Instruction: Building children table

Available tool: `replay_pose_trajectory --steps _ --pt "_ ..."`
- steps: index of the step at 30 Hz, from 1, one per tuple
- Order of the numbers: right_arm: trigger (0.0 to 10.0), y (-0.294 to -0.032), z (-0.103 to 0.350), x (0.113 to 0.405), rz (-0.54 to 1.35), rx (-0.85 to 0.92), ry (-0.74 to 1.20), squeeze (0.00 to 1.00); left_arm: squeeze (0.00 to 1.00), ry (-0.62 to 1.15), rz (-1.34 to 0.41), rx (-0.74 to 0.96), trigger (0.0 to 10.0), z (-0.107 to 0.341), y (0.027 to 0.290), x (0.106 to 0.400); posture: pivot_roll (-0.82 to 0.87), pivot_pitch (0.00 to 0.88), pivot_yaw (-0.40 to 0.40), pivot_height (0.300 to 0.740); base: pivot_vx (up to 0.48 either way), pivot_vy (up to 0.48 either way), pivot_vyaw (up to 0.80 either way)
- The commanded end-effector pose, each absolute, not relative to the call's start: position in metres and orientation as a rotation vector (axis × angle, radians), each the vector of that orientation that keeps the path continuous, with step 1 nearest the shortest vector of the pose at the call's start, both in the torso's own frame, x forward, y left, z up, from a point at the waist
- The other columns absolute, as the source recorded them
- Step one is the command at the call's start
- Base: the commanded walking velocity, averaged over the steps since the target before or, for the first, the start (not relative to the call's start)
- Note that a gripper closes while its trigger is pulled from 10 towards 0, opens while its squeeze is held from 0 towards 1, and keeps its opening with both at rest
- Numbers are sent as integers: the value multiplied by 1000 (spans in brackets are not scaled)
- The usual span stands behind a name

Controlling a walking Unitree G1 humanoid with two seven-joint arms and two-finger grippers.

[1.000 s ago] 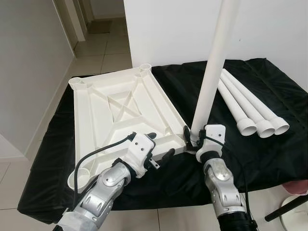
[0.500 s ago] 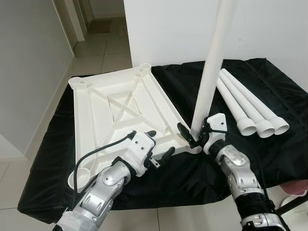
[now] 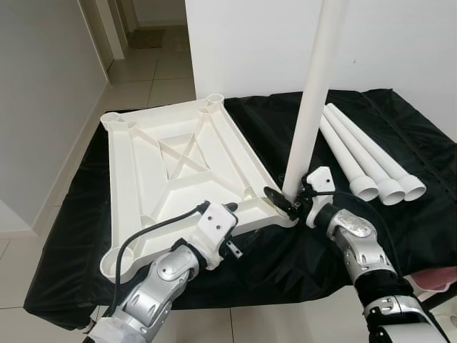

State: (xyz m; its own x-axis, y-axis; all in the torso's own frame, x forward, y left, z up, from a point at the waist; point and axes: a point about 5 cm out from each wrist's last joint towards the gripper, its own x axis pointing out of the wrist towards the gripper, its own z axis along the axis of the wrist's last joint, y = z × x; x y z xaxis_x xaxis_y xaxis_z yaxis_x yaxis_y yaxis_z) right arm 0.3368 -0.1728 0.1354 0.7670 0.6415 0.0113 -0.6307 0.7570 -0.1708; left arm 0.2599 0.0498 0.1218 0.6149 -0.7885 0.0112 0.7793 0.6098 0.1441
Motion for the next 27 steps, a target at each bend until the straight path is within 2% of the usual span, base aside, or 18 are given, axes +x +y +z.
replay_pose_trajectory --steps 1,7,8,16,19,22,27 --pt "0 -167 132 337 732 -163 -56 0 0 -66 -1011 154 10000 121 46 254 -43 0 42 740 0 0 0" --pt "0 -173 128 334 738 -175 -40 0 0 -62 -1015 152 10000 120 46 251 -38 0 24 740 0 0 0" --pt "10000 -176 126 334 717 -184 -40 0 0 -58 -1014 153 10000 119 46 250 -37 0 17 740 0 0 0" --pt "10000 -174 117 332 485 -126 -18 0 0 -47 -1000 145 10000 116 47 246 -29 0 6 740 0 0 0" --pt "10000 -173 116 331 475 -125 -17 0 0 -47 -1001 146 10000 116 47 246 -24 0 4 740 0 0 0" --pt "10000 -165 114 326 315 -67 -22 0 0 -44 -999 156 10000 116 49 247 -22 0 5 740 0 0 0" --pt "10000 -162 113 323 215 -56 -25 0 0 -41 -998 160 10000 115 51 248 -23 0 7 740 0 0 0"
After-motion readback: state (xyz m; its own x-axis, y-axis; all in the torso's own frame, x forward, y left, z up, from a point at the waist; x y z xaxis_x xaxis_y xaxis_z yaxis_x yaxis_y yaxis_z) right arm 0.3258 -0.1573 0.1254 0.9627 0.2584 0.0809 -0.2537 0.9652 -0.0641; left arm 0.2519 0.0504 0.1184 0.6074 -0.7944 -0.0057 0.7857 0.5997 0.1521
